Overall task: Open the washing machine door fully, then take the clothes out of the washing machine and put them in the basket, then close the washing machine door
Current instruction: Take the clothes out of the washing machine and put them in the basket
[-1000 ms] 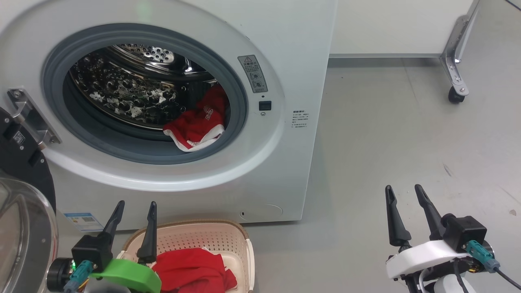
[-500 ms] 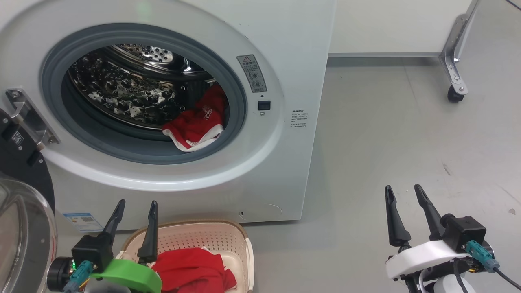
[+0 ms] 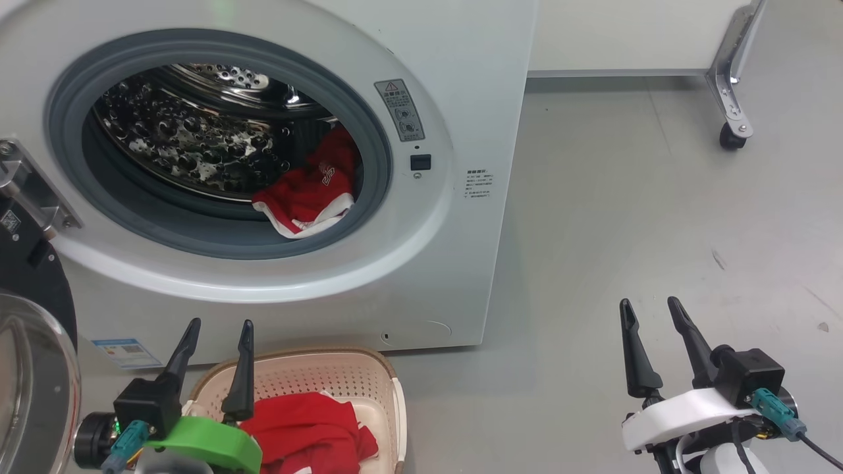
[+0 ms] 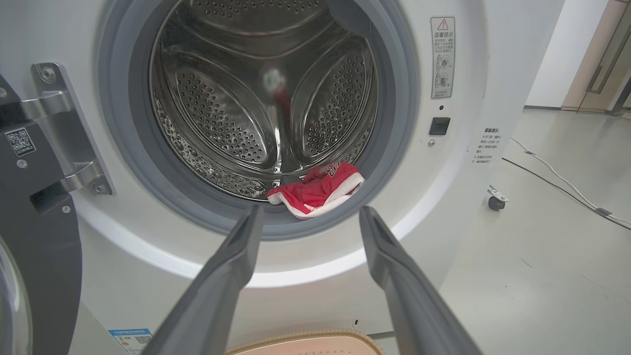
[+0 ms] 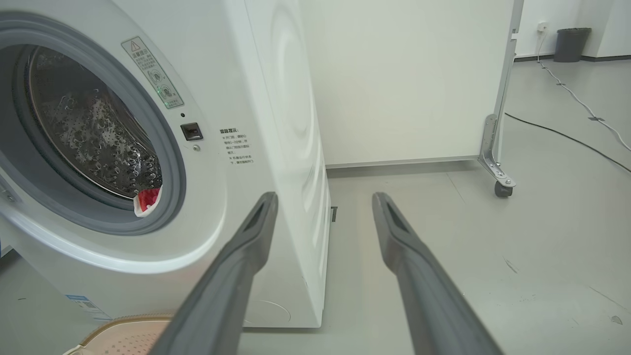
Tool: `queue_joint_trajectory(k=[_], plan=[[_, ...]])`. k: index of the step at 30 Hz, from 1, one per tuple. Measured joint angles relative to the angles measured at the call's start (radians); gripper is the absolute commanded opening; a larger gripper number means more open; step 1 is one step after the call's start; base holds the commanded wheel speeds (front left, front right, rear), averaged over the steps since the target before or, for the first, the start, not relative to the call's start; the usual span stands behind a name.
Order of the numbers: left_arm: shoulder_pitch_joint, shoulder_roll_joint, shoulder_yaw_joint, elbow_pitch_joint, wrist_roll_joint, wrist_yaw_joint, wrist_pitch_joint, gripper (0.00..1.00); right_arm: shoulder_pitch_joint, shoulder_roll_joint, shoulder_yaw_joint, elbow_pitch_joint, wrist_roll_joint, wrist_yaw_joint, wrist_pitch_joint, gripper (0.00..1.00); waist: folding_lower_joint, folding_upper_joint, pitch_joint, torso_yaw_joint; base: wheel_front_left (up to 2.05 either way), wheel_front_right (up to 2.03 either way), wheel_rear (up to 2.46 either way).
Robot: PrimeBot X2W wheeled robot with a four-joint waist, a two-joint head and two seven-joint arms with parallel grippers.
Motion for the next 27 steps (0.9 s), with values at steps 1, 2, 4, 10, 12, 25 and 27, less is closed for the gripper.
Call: queue_joint_trajectory(k=[1,2,4,10,12,25,27], plan=[[0.0,0.0,0.0,-0.002,0.0,0.0,0.0,1.0,0.0,0.0,0.0,-0.002,0.0,0.0,0.0,1.0,0.0,0.0,0.004,-0.001,0.0,0.0,0.0],[0.0,0.0,0.0,-0.005,0.0,0.0,0.0,1.0,0.0,0.0,0.001,-0.004,-0.001,0.0,0.0,1.0,0.0,0.0,0.009,-0.003,0.0,0.0,0.0],[0.0,0.0,0.001,-0.009,0.0,0.0,0.0,1.0,0.0,0.0,0.005,-0.007,-0.001,0.001,0.0,1.0,0.0,0.0,0.021,-0.006,0.0,0.0,0.0],[-0.002,0.002,0.003,-0.028,0.0,0.001,0.005,1.0,0.0,0.0,0.02,-0.023,-0.007,0.001,0.0,1.0,0.0,0.0,0.068,-0.018,0.0,0.0,0.0],[-0.007,0.006,0.004,-0.04,0.0,0.001,0.012,1.0,-0.001,0.001,0.026,-0.027,-0.007,0.001,0.0,1.0,0.0,0.0,0.089,-0.024,0.0,0.0,0.0],[-0.197,0.1,0.043,-0.081,-0.005,0.001,0.16,1.0,-0.04,0.006,0.069,-0.045,-0.017,0.001,0.0,1.0,0.0,0.0,0.251,-0.088,0.0,0.0,0.0],[-0.239,0.112,0.052,-0.084,-0.004,0.001,0.192,1.0,-0.053,0.007,0.077,-0.052,-0.017,0.001,0.0,1.0,0.0,0.0,0.278,-0.101,0.0,0.0,0.0]])
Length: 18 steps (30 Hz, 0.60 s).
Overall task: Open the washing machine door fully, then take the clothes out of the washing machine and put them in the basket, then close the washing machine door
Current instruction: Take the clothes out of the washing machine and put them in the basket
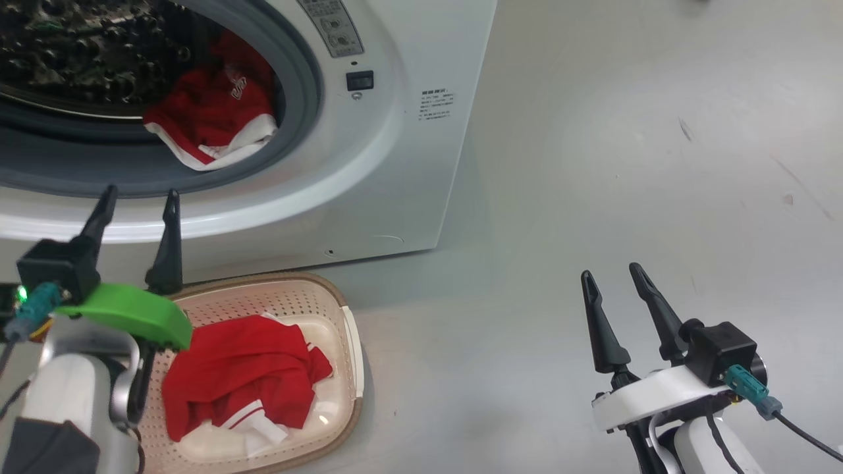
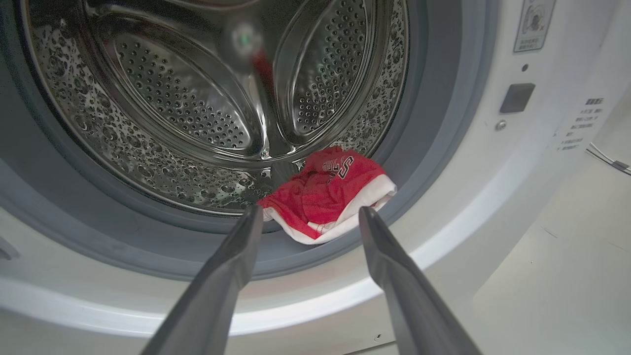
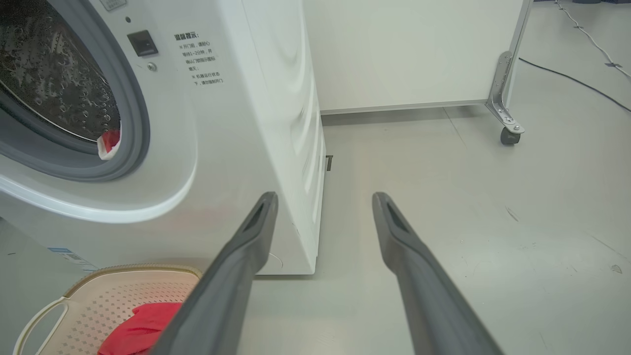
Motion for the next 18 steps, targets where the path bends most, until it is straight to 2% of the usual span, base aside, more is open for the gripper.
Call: queue_joint_trajectory(k=[9,18], plan=[[-0.206,0.055,0.021,0.019,-0.006,0.001,0.167,1.0,-0.058,0.007,0.031,-0.004,0.0,0.0,0.0,1.0,0.0,0.0,0.116,-0.067,0.0,0.0,0.0],[-0.376,0.089,0.032,0.128,0.001,0.035,0.337,1.0,-0.111,0.012,0.045,-0.007,0.011,0.001,0.0,1.0,0.0,0.0,0.206,-0.131,0.0,0.0,0.0]])
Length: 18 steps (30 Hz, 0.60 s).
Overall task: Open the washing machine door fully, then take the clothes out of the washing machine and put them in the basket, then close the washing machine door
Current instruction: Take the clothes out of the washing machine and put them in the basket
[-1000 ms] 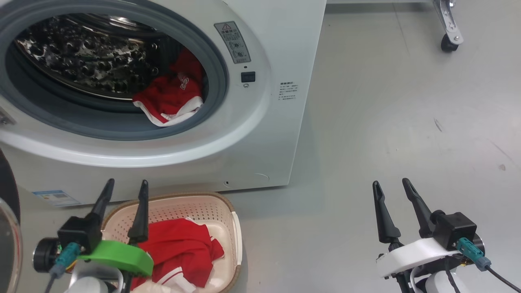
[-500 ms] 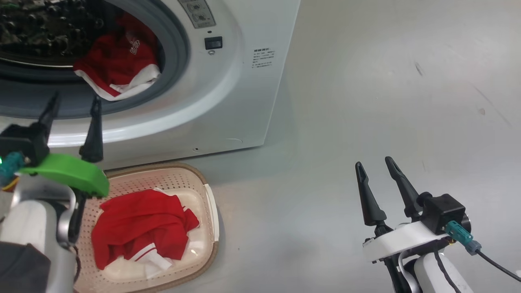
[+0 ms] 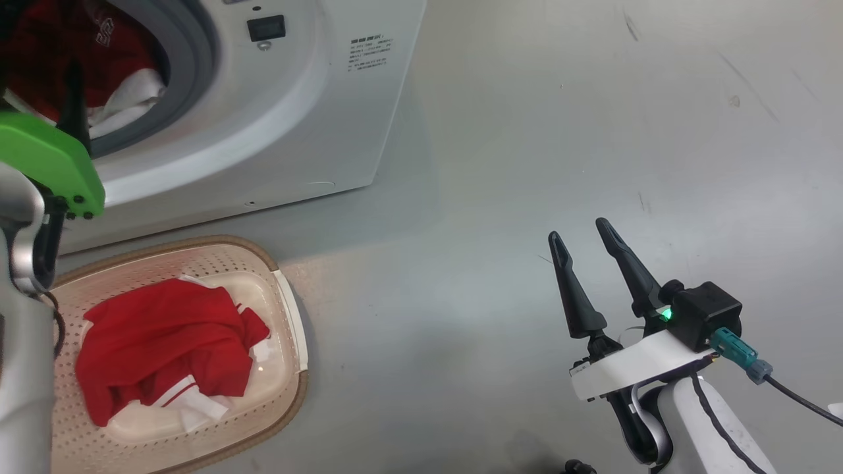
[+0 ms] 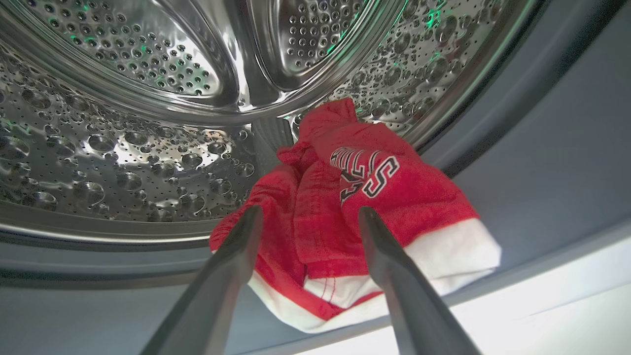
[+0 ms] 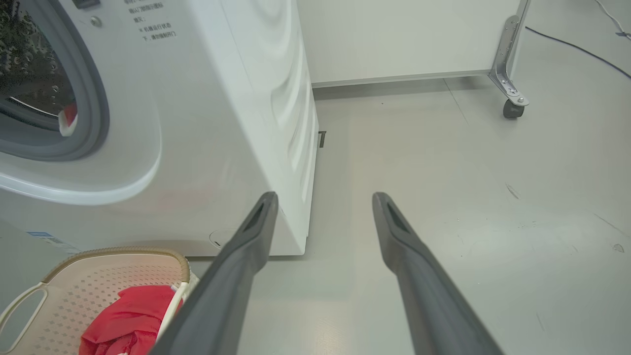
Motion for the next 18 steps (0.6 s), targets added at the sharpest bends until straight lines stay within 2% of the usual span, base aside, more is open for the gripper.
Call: queue_joint_trajectory(k=[8,15,18], plan=[[-0.105,0.051,-0.016,0.09,0.052,0.016,0.091,1.0,-0.026,0.002,0.018,-0.001,0.029,-0.001,0.0,1.0,0.0,0.0,0.052,-0.037,0.0,0.0,0.0],[-0.156,0.051,-0.032,0.158,0.065,0.019,0.146,1.0,-0.04,0.002,0.028,-0.004,0.044,-0.005,0.0,1.0,0.0,0.0,0.07,-0.052,0.0,0.0,0.0],[-0.189,0.051,-0.031,0.2,0.071,0.043,0.179,1.0,-0.045,0.002,0.035,-0.009,0.046,-0.01,0.0,1.0,0.0,0.0,0.075,-0.056,0.0,0.0,0.0]])
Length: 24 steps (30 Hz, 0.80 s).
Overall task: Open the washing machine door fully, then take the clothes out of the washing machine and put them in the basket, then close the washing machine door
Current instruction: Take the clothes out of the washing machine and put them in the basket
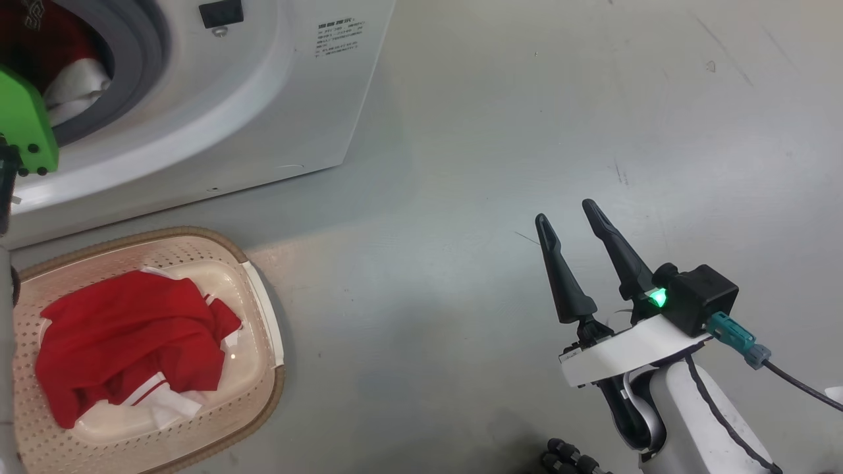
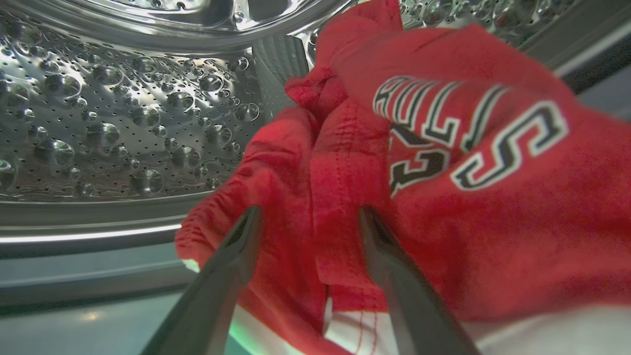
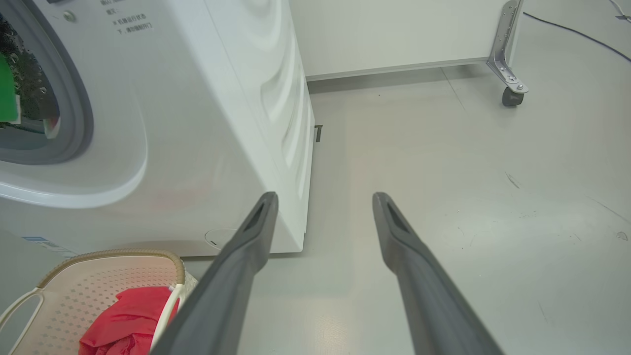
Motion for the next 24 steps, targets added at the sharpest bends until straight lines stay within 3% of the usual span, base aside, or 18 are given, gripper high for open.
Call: queue_joint_trajectory(k=[10,21,22,24], plan=[[-0.065,0.004,-0.005,0.066,0.008,0.018,0.043,1.0,-0.018,0.0,0.011,-0.005,0.007,-0.017,0.0,1.0,0.0,0.0,0.011,-0.006,0.0,0.0,0.0],[-0.099,0.009,-0.024,0.126,0.007,0.007,0.09,1.0,-0.033,0.0,0.014,-0.005,0.019,-0.029,0.0,1.0,0.0,0.0,0.013,-0.004,0.0,0.0,0.0],[-0.1,0.009,-0.026,0.128,0.007,0.006,0.09,0.95,-0.035,0.0,0.014,-0.005,0.019,-0.029,0.0,1.0,0.0,0.0,0.013,-0.003,0.0,0.0,0.0],[-0.105,0.008,-0.029,0.134,0.007,-0.004,0.09,0.3,-0.037,0.0,0.014,-0.005,0.019,-0.03,0.0,1.0,0.0,0.0,0.012,-0.002,0.0,0.0,0.0]])
